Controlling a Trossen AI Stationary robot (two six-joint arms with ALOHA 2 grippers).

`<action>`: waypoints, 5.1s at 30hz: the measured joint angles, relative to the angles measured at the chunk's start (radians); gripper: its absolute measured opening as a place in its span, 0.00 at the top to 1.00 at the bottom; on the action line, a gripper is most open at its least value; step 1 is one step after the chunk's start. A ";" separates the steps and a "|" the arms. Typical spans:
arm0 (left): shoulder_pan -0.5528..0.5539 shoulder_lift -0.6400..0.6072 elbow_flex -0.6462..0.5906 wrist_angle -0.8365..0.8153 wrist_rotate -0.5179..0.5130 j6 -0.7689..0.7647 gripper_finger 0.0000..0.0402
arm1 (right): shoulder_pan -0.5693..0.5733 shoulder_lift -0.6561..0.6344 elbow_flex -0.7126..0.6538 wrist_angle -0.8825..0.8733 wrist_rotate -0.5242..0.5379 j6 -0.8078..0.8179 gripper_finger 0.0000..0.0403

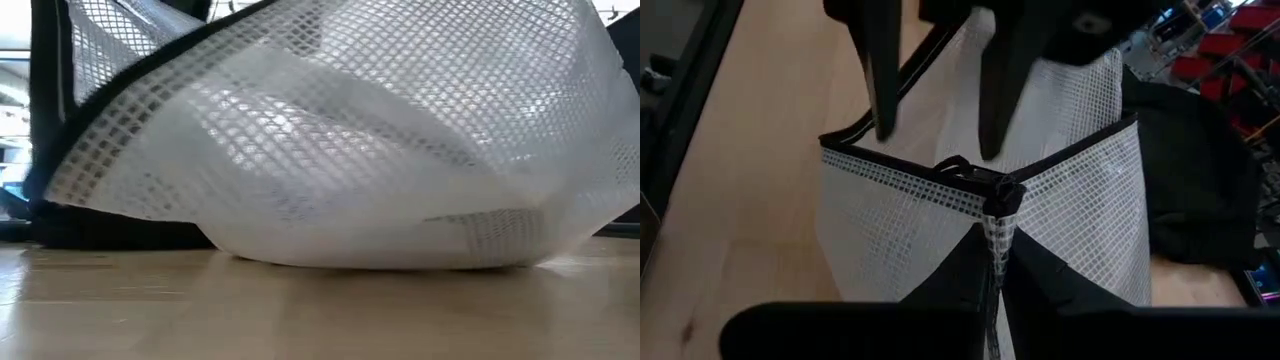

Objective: Unpack backpack
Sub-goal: Close the zip bag, then adjust the small zip bag in the zip bag

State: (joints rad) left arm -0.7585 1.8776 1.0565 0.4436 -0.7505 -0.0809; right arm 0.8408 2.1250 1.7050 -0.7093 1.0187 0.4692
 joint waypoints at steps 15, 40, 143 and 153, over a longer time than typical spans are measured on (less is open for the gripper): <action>0.065 0.003 0.000 -0.023 0.087 -0.060 0.71 | -0.012 0.000 0.000 0.035 -0.022 -0.054 1.00; 0.012 -0.166 0.000 -0.282 0.042 -0.080 1.00 | 0.080 -0.039 0.002 -0.039 0.001 0.007 1.00; -0.198 0.236 0.558 -1.105 0.024 -0.258 1.00 | 0.004 -0.023 0.001 0.135 -0.080 -0.173 0.49; -0.118 0.273 0.557 -1.100 0.122 -0.215 1.00 | 0.001 -0.023 0.001 0.177 -0.082 -0.216 0.53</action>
State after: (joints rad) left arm -0.8767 2.1509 1.6135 -0.6565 -0.6288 -0.2962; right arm 0.8416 2.1017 1.7061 -0.5327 0.9363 0.2531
